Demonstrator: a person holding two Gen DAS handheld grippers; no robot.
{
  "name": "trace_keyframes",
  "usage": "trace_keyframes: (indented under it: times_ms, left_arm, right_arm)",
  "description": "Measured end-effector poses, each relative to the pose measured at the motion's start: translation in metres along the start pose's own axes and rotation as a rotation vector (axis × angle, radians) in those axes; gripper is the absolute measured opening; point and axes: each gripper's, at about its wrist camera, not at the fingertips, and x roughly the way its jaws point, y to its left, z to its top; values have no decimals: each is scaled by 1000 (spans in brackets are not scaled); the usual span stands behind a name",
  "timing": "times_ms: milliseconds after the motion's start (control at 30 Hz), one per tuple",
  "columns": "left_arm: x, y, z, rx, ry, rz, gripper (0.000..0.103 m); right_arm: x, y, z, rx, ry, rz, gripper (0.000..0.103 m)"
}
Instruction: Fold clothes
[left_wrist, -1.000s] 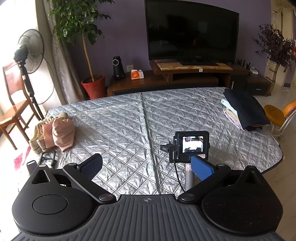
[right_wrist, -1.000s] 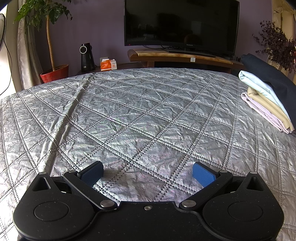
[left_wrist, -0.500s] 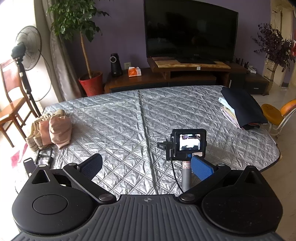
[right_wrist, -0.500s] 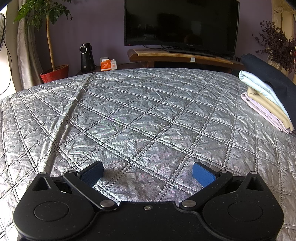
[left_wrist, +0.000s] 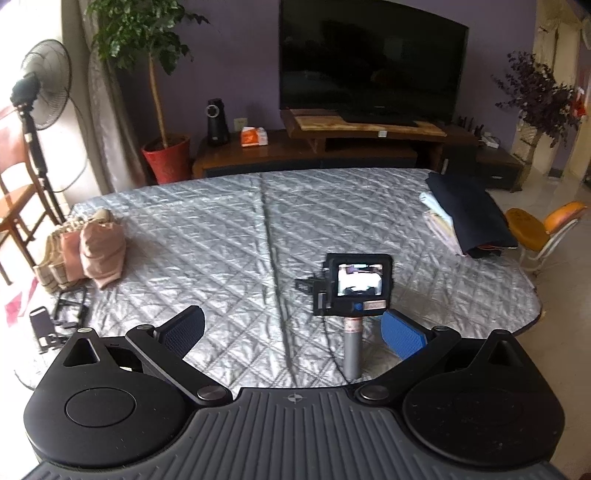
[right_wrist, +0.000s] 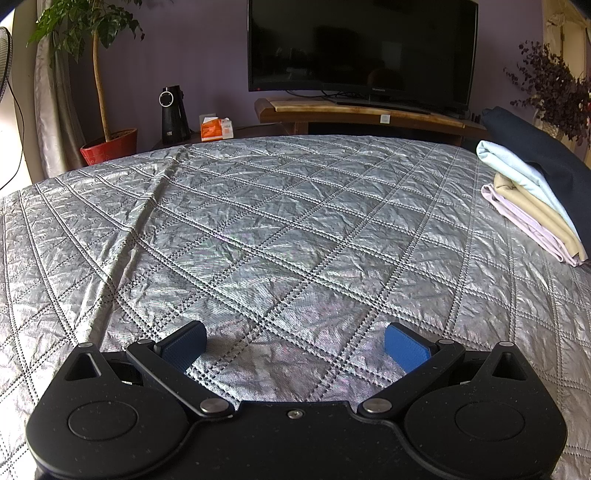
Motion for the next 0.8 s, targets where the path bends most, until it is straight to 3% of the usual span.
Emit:
trace_keyframes:
  times_ms: [300, 600, 800]
  left_arm:
    - [-16, -44, 0, 98, -37, -125, 103]
    - [-58, -90, -18, 198, -96, -261, 103]
    - [-88, -96, -32, 221, -139, -303, 103]
  right_arm:
    - [0, 0, 0, 0, 0, 0, 102]
    - [0, 0, 0, 0, 0, 0, 102]
    - [0, 0, 0, 0, 0, 0, 102]
